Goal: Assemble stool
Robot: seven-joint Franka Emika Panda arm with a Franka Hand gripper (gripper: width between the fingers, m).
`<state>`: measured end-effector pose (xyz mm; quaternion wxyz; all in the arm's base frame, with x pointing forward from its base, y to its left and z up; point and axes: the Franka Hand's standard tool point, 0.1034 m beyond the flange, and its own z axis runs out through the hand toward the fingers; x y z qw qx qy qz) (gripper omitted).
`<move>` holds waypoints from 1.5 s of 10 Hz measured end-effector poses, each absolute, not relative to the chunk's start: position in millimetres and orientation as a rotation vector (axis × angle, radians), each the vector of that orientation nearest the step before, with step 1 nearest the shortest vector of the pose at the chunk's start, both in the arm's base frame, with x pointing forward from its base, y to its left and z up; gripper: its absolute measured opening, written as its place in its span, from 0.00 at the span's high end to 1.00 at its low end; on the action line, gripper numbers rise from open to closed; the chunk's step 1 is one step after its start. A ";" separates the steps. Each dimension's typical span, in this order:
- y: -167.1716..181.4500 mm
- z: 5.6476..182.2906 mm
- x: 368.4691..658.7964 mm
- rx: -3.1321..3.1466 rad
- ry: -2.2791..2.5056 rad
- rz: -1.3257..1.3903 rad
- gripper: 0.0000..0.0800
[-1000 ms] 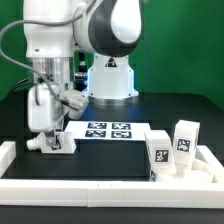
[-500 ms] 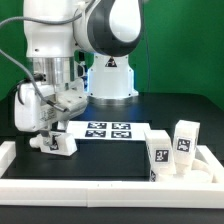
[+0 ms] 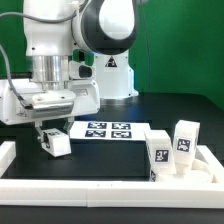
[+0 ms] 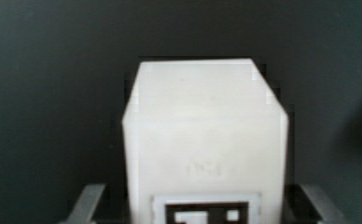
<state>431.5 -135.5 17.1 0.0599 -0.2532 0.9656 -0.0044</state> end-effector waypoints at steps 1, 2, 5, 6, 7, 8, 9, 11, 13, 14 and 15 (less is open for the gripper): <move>-135.4 17.1 431.5 -0.705 2.938 -0.010 0.58; -136.3 16.8 430.0 -0.514 2.971 0.002 0.58; -144.5 15.3 421.2 0.041 2.978 -0.017 0.58; -145.3 14.2 420.2 0.032 2.982 -0.019 0.58; -146.0 12.5 418.7 -0.004 2.987 -0.024 0.47; -146.0 11.5 417.5 -0.051 2.989 -0.028 0.30; -145.1 10.4 414.9 -0.081 2.994 -0.028 0.22; -143.2 18.4 420.8 -0.513 2.938 -0.071 0.19; -148.7 29.3 427.2 -0.770 2.860 -0.103 0.19; -149.8 33.9 430.9 -0.947 2.802 -0.118 0.19; -148.5 33.8 431.7 -1.064 2.770 -0.121 0.19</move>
Offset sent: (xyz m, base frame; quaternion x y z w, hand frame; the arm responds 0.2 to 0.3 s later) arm -0.0164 -0.0025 -0.0048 0.0289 -0.0384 0.4443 0.8946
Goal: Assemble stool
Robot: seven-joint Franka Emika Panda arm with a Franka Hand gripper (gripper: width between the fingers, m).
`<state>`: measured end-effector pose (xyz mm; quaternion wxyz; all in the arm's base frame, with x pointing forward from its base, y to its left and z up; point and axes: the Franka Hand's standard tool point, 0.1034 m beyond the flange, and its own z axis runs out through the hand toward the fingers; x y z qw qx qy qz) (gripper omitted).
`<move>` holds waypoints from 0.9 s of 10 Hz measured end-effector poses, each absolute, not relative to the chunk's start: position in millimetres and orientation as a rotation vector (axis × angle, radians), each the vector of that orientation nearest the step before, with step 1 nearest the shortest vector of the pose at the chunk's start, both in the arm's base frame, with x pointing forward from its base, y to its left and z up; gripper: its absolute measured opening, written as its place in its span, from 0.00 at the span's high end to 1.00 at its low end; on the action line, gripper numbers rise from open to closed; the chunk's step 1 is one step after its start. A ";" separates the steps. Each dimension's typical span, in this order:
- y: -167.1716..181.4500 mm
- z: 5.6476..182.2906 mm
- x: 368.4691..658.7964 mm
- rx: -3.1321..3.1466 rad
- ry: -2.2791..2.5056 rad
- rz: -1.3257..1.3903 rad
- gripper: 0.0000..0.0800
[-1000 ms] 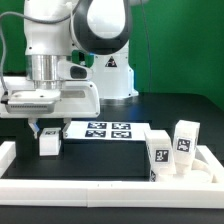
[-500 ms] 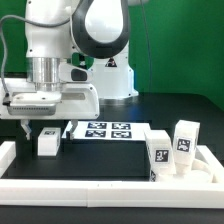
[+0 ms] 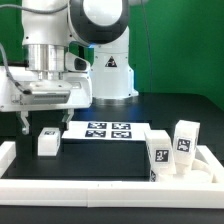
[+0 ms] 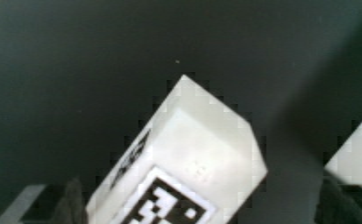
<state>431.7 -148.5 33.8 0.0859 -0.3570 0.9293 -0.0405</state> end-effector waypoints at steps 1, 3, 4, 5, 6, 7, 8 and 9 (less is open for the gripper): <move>-147.5 28.9 429.7 -1.159 2.756 -0.116 0.19; -146.9 30.6 432.3 -1.360 2.672 -0.133 0.19; -147.1 31.3 433.0 -1.430 2.636 -0.136 0.19; -148.3 35.9 436.5 -1.548 2.559 -0.139 0.19; -148.9 43.1 440.4 -1.584 2.517 -0.145 0.19; -150.0 50.2 444.7 -1.681 2.440 -0.161 0.19; -150.9 56.0 447.6 -1.783 2.360 -0.177 0.19; -148.2 61.1 447.9 -1.904 2.261 -0.191 0.19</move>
Offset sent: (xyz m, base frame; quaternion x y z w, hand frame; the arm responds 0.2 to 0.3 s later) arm 0.0000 0.0000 0.0000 0.0000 0.0000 -0.1296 0.9916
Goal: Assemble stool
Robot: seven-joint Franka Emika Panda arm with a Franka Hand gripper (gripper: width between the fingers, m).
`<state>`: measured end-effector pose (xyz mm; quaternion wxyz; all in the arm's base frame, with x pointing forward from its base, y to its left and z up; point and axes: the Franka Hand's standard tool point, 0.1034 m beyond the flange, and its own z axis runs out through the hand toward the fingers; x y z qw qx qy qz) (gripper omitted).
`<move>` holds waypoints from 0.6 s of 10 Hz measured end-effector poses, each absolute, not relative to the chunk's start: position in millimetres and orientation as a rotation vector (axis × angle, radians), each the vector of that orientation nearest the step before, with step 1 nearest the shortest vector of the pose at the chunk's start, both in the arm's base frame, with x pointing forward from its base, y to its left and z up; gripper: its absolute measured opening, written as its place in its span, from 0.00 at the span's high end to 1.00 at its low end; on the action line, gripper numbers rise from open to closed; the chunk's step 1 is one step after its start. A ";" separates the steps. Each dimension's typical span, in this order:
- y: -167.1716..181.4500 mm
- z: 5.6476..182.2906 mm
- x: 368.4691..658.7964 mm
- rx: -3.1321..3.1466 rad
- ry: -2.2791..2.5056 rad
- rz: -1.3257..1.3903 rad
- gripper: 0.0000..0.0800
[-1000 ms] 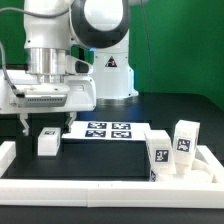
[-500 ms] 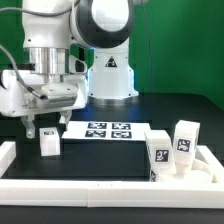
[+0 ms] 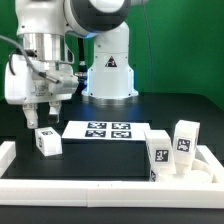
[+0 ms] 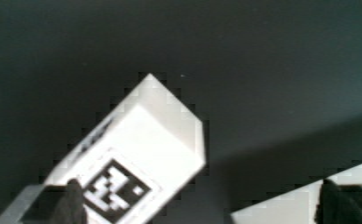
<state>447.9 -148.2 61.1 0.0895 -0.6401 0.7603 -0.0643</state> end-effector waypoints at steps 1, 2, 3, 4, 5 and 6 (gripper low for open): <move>-147.8 63.7 450.5 -2.028 2.170 -0.219 0.19; -147.1 64.4 451.6 -2.093 2.114 -0.224 0.19; -146.8 66.5 453.6 -2.196 2.018 -0.237 0.19; -145.1 66.0 454.9 -2.275 1.944 -0.231 0.19; -138.2 67.2 461.4 -2.453 1.756 -0.202 0.19; -136.6 70.5 466.5 -2.575 1.593 -0.212 0.19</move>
Offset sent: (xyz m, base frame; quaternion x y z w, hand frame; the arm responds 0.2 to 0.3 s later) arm 0.0000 0.0000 0.0000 0.0000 0.0000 -0.1296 0.9916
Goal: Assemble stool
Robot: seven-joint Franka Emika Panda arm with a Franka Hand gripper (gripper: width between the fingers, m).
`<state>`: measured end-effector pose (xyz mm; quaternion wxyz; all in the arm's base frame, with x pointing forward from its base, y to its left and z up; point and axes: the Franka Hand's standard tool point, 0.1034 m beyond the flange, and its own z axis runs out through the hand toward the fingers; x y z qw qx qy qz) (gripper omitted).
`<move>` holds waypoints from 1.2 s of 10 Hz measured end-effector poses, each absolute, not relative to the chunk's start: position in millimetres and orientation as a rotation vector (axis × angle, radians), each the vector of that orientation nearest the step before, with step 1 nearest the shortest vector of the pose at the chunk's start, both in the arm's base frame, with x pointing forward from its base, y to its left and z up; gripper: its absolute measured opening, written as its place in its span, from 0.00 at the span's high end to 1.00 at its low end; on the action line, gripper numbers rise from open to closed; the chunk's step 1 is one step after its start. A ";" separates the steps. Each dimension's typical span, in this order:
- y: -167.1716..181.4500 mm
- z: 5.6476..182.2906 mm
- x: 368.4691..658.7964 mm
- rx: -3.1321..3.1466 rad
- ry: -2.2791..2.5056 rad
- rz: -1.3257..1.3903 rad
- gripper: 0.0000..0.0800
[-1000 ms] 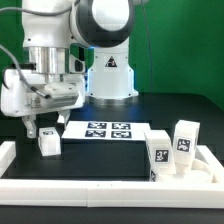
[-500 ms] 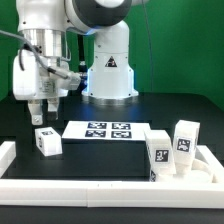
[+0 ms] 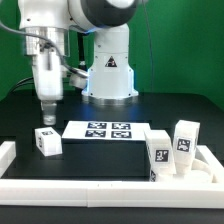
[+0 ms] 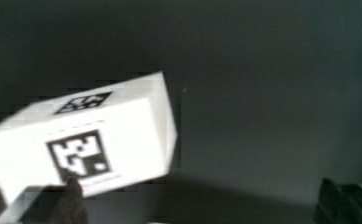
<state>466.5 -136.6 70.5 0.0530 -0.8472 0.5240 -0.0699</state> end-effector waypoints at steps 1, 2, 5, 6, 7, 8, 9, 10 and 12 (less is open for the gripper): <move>-136.6 70.2 467.7 -2.689 1.421 -0.221 0.19; -135.5 68.6 469.5 -2.822 1.191 -0.221 0.19; -137.6 67.9 468.6 -2.978 0.813 -0.224 0.19; -138.5 68.0 468.6 -3.004 0.734 -0.228 0.19; -138.7 68.0 468.8 -3.042 0.610 -0.228 0.19; -134.9 64.6 469.8 -3.119 0.346 -0.196 0.19; -130.7 59.7 470.1 -3.167 0.079 -0.155 0.19; -129.0 56.9 468.9 -3.178 -0.104 -0.125 0.19; -125.9 59.9 468.9 -3.180 -0.288 -0.123 0.19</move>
Offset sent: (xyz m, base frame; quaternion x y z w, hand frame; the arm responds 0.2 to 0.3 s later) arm 0.0000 0.0000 0.0000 0.0000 0.0000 -0.1938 0.9810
